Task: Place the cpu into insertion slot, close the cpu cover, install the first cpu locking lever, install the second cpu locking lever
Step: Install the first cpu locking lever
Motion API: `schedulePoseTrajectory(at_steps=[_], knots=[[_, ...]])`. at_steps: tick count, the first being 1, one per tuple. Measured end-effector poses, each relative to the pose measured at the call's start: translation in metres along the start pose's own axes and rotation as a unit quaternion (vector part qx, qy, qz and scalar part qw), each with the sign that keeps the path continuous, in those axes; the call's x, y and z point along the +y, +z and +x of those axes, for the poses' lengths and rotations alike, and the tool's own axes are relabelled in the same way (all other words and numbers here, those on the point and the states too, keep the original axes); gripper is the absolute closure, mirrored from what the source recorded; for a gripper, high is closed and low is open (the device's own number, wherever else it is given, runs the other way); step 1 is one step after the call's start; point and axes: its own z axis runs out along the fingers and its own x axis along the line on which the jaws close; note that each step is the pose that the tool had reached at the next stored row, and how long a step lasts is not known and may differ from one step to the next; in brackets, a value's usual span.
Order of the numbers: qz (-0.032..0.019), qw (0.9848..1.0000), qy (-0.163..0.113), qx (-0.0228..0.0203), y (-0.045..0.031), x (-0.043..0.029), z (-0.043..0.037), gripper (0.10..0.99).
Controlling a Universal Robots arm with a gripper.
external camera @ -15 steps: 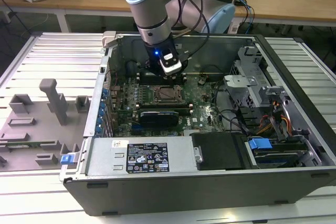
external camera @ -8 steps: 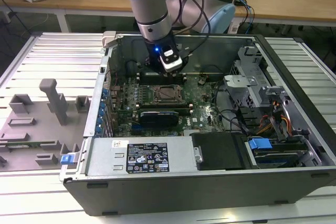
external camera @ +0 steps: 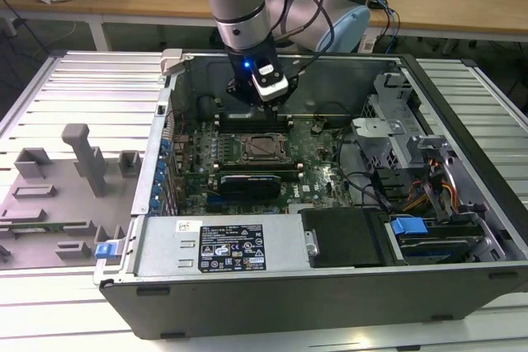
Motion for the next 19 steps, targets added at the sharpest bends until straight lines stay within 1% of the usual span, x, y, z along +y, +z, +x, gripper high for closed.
schedulePoseTrajectory(at_steps=[4,5,6,7,8,9,10,11,12,15,16,17,19], knots=[[0.0001,1.0000,0.000,0.0001,-0.0001,0.0000,0.0000,0.980],[0.0016,1.0000,0.000,0.0059,0.0001,0.0001,-0.0005,0.980],[0.0039,0.9999,0.001,0.0150,0.0005,0.0002,-0.0012,0.980],[0.0067,0.9996,0.002,0.0263,0.0010,0.0005,-0.0026,0.980],[0.0091,0.9993,0.003,0.0355,0.0015,0.0008,-0.0038,0.980],[0.0119,0.9988,0.004,0.0465,0.0021,0.0012,-0.0053,0.980],[0.0144,0.9984,0.004,0.0552,0.0024,0.0014,-0.0065,0.980],[0.0179,0.9975,0.005,0.0674,0.0030,0.0018,-0.0082,0.980],[0.0206,0.9969,0.006,0.0760,0.0033,0.0020,-0.0094,0.980],[0.0299,0.9941,0.008,0.1043,0.0047,0.0026,-0.0135,0.980],[0.0321,0.9935,0.008,0.1092,0.0051,0.0027,-0.0144,0.980],[0.0341,0.9933,0.008,0.1102,0.0051,0.0024,-0.0146,0.980],[0.0360,0.9933,0.008,0.1098,0.0050,0.0005,-0.0151,0.980]])
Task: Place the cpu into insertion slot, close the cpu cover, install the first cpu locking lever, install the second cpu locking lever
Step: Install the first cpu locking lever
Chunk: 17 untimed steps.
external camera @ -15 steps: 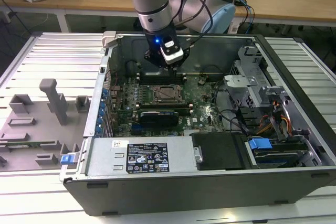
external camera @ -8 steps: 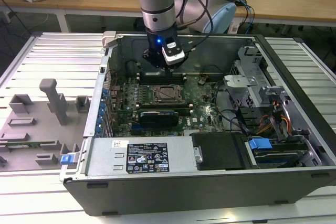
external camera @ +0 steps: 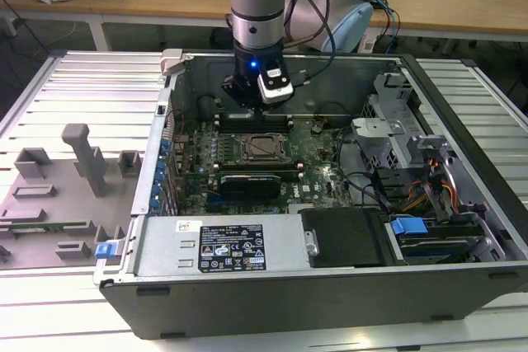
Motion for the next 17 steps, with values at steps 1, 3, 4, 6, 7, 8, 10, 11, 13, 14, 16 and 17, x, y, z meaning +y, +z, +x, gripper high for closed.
schedulePoseTrajectory(at_steps=[1,3,4,6,7,8,10,11,13,14,16,17], knots=[[0.0003,1.0000,0.000,-0.0001,-0.0002,-0.0032,-0.0008,0.980],[0.0012,1.0000,0.000,-0.0003,-0.0004,-0.0080,-0.0020,0.980],[0.0019,1.0000,0.000,-0.0005,-0.0006,-0.0119,-0.0029,0.980],[0.0029,1.0000,0.000,-0.0007,-0.0009,-0.0165,-0.0042,0.980],[0.0038,1.0000,0.000,-0.0010,-0.0010,-0.0188,-0.0048,0.980],[0.0051,1.0000,0.000,-0.0013,-0.0011,-0.0210,-0.0054,0.980],[0.0107,0.9999,0.000,-0.0027,-0.0014,-0.0256,-0.0066,0.980],[0.0135,0.9999,-0.001,-0.0034,-0.0014,-0.0267,-0.0069,0.980],[0.0168,0.9998,-0.003,-0.0041,-0.0014,-0.0275,-0.0070,0.980],[0.0174,0.9998,-0.006,-0.0040,-0.0013,-0.0278,-0.0071,0.980],[0.0179,0.9997,-0.019,-0.0024,-0.0001,-0.0279,-0.0084,0.980],[0.0185,0.9996,-0.023,-0.0015,0.0004,-0.0278,-0.0092,0.980]])
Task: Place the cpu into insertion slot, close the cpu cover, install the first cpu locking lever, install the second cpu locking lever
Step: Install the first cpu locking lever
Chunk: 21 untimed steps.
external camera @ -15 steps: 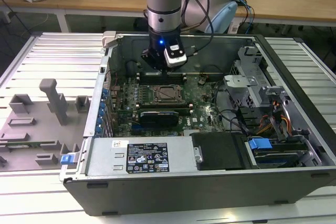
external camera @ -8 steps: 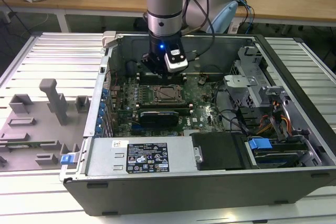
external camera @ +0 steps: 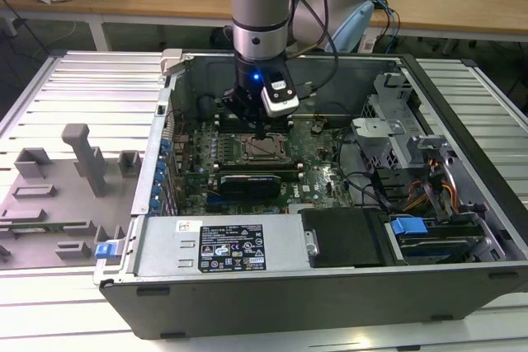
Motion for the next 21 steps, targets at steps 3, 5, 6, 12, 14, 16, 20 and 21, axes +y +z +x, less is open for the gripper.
schedulePoseTrajectory(at_steps=[3,5,6,12,14,16,20,21], knots=[[0.0014,1.0000,-0.006,0.0027,0.0010,-0.0006,-0.0042,0.980],[0.0025,1.0000,-0.007,0.0032,0.0011,-0.0042,-0.0060,0.980],[0.0034,1.0000,-0.007,0.0031,0.0009,-0.0099,-0.0072,0.980],[0.0025,0.9996,-0.028,0.0037,-0.0002,-0.0126,-0.0078,0.980],[0.0020,0.9993,-0.037,0.0039,-0.0040,-0.0124,-0.0080,0.980],[0.0020,0.9993,-0.037,0.0040,-0.0136,-0.0120,-0.0086,0.980],[0.0019,0.9993,-0.037,0.0039,-0.0215,-0.0117,-0.0090,0.980],[0.0020,0.9993,-0.037,0.0040,-0.0216,-0.0117,-0.0090,0.980]])
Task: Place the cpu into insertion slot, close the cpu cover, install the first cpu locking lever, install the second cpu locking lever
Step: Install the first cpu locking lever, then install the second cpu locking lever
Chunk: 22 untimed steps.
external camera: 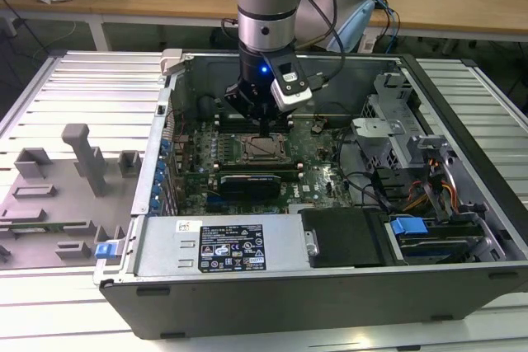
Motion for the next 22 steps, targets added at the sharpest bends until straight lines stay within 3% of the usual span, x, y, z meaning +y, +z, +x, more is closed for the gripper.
schedulePoseTrajectory(at_steps=[11,18,22], knots=[[0.0002,1.0000,0.000,0.0000,0.0000,0.0000,0.0000,0.980],[0.0002,1.0000,0.000,0.0000,-0.0003,-0.0122,-0.0015,0.980],[0.0002,1.0000,0.000,0.0000,-0.0006,-0.0261,-0.0033,0.980]])
